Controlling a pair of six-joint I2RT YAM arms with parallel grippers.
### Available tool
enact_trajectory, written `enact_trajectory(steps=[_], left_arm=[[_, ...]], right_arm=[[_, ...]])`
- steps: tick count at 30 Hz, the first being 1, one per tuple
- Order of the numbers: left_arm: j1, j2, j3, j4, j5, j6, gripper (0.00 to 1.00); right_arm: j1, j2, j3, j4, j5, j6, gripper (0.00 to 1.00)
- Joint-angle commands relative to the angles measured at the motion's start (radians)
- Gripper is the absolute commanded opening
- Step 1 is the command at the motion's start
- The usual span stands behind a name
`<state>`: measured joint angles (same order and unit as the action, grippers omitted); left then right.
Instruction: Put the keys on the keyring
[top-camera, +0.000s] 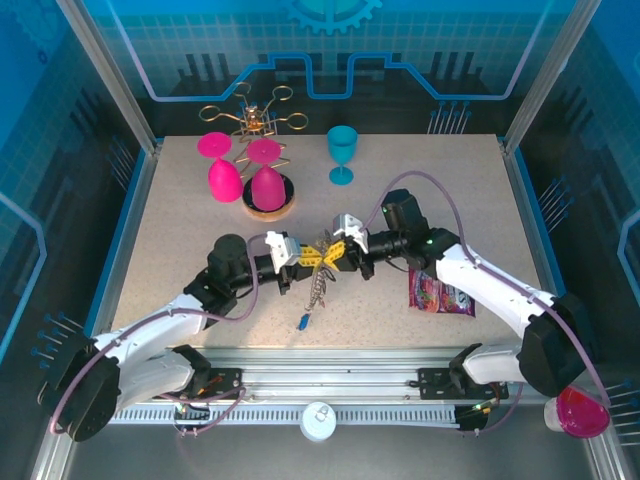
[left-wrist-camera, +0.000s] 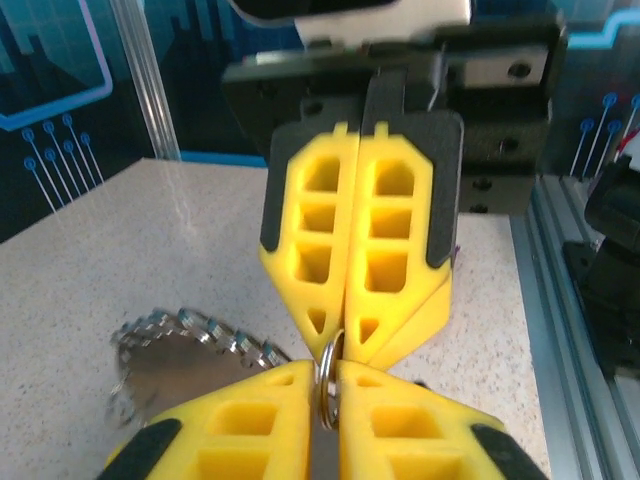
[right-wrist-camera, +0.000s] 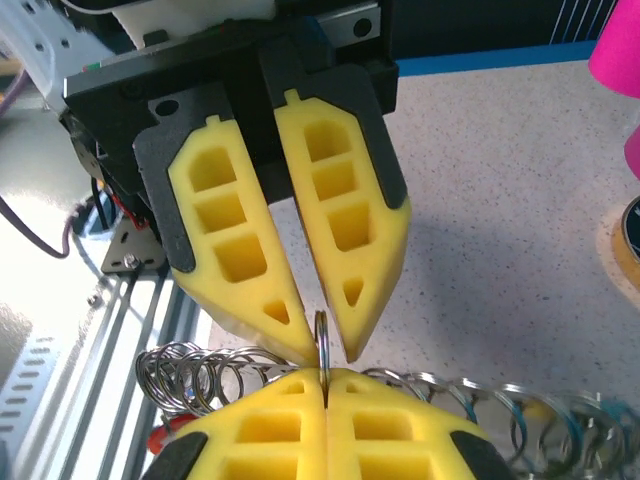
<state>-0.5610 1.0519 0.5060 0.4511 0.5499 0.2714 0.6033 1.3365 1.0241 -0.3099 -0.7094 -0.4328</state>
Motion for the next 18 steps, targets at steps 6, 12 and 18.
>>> enact_trajectory(steps=[6,12,18], left_arm=[[-0.005,-0.001,0.139,-0.39,-0.009,0.221,0.09],[-0.006,0.001,0.167,-0.443,0.005,0.262,0.0],[-0.004,-0.069,0.063,-0.237,0.024,0.179,0.0]], right_arm=[[0.143,0.101,0.244,-0.383,0.253,-0.255,0.0],[0.182,0.105,0.304,-0.405,0.262,-0.269,0.0],[0.044,-0.04,0.046,-0.029,0.013,-0.032,0.24]])
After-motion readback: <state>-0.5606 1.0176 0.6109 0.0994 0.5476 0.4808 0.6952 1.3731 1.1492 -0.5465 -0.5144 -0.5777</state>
